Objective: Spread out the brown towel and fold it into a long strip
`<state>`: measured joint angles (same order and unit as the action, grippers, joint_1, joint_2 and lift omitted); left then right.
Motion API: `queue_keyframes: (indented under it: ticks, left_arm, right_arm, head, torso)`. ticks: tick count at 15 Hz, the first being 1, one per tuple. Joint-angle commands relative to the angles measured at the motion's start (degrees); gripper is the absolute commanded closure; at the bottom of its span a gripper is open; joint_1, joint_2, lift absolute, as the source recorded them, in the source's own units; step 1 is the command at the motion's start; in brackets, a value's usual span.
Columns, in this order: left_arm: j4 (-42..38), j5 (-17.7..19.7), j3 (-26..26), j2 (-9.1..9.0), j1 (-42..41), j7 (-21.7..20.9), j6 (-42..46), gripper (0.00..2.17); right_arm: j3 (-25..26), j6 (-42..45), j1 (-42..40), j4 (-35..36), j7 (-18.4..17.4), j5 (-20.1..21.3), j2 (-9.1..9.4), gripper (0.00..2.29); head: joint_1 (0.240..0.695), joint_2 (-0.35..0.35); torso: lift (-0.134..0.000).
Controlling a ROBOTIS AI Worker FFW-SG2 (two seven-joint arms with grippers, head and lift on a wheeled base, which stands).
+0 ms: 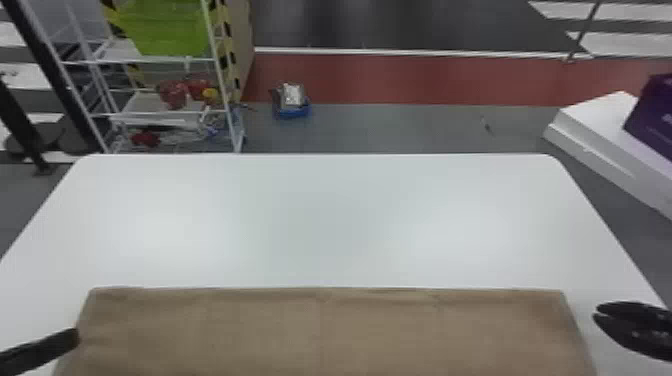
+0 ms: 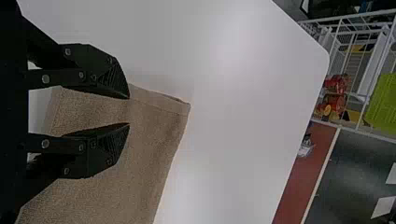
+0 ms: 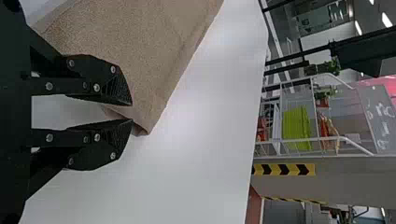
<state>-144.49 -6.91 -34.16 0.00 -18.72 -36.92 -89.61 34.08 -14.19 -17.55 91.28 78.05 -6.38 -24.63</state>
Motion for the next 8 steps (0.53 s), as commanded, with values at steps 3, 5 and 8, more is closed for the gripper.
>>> queue_keyframes:
  ticks: [3, 5, 8]
  left_arm:
    - [4.13, 3.84, -2.49, 0.18, 1.49, -2.01, 3.34, 0.17]
    - [7.73, 5.51, -3.98, 0.44, 3.78, -4.74, 3.69, 0.21]
    - [11.34, 5.86, -3.81, 0.70, 4.92, -5.18, 7.91, 0.21]
  right_arm:
    - [0.02, -0.54, 0.15, -1.45, 0.28, 0.40, -0.07, 0.48]
    - [-0.95, -0.54, 0.06, -1.98, 0.28, 0.49, 0.20, 0.49]
    - [-1.83, -0.54, 0.06, -3.48, 0.28, 0.14, 0.46, 0.51]
  head:
    - [0.695, -0.062]
    - [0.695, -0.065]
    - [0.695, -0.049]
  torso:
    - [-0.123]
    - [-0.123]
    - [-0.123]
